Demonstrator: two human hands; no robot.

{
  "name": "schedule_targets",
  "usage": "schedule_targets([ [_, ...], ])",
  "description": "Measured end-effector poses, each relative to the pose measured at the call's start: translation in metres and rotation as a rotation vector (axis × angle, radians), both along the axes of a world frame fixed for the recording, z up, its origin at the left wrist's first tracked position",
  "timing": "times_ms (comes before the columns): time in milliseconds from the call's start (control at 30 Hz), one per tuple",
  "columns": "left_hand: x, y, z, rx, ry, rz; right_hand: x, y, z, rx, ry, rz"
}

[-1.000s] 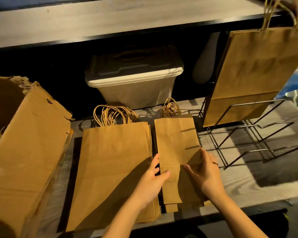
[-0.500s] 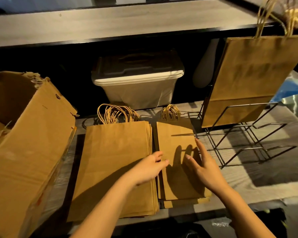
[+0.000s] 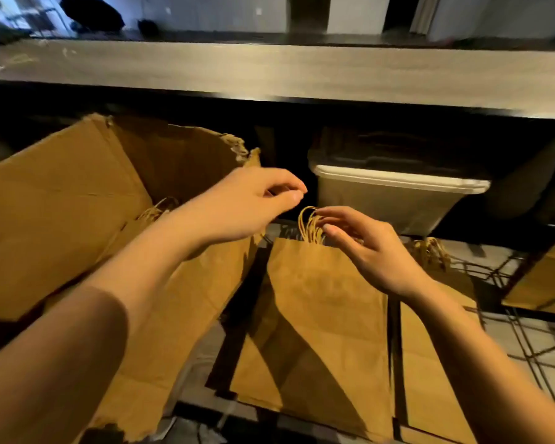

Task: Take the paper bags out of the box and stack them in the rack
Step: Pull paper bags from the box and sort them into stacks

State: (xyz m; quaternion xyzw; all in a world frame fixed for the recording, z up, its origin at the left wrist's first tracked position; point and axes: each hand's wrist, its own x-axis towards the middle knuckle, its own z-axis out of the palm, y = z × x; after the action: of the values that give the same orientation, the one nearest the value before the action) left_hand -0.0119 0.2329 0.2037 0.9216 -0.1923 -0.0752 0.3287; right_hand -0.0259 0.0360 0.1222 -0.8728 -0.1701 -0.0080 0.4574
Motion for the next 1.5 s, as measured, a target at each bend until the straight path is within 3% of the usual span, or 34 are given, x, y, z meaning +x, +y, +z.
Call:
schedule_targets([
  [200,0.006,0.119,0.022,0.170,-0.103,0.113,0.029,0.108,0.051,-0.141,-0.210,0.252],
  [433,0.009,0.224,0.007,0.247,-0.084,0.248,0.068,0.220,0.078,-0.584,-0.374,0.496],
  [767,0.021,0.305,-0.062,0.222,0.026,0.359,0.117,0.334,-0.002,-1.150,-0.126,0.691],
  [1033,0.022,0.303,-0.061,0.403,-0.061,0.221,0.134,0.331,-0.057,-1.261,0.140,0.772],
  [1367,0.028,0.297,-0.058,0.420,-0.069,0.179,0.117,0.345,-0.056,-1.425,0.008,0.804],
  [1500,0.027,0.300,-0.061,0.418,-0.053,0.189,0.116,0.343,-0.052,-1.385,-0.009,0.810],
])
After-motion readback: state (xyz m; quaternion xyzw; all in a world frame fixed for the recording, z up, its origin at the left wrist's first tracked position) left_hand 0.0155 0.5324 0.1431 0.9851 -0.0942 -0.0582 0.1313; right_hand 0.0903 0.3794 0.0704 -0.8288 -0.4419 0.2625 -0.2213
